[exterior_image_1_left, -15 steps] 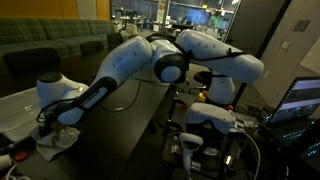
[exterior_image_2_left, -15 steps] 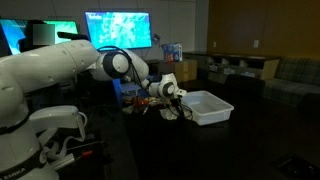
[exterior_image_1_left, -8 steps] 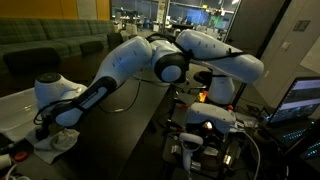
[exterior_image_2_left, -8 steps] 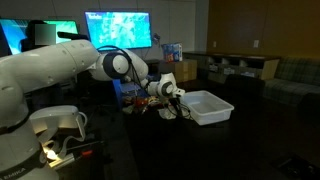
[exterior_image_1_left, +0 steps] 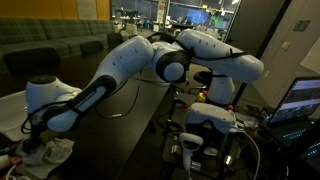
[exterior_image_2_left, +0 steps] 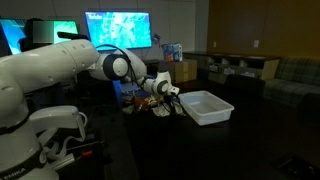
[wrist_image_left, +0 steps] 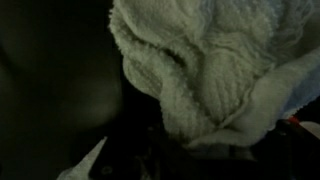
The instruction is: Use the towel to push all contents to the left
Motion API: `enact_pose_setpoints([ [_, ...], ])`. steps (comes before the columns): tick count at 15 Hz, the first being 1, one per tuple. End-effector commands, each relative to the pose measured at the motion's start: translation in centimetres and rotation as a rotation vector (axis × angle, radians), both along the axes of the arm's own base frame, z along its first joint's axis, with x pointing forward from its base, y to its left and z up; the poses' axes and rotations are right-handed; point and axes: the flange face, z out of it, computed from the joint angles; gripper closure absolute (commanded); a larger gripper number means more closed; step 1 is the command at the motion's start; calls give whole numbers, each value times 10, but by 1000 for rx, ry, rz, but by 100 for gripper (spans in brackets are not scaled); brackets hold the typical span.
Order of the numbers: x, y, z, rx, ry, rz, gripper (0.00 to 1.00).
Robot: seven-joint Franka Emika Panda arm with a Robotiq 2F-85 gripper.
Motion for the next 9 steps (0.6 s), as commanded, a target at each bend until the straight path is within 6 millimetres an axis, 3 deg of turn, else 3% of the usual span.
enact_pose_setpoints([
  [1,5,-4,29,11,8,60,99],
  [9,5,-44,95,-26,153,167,99],
])
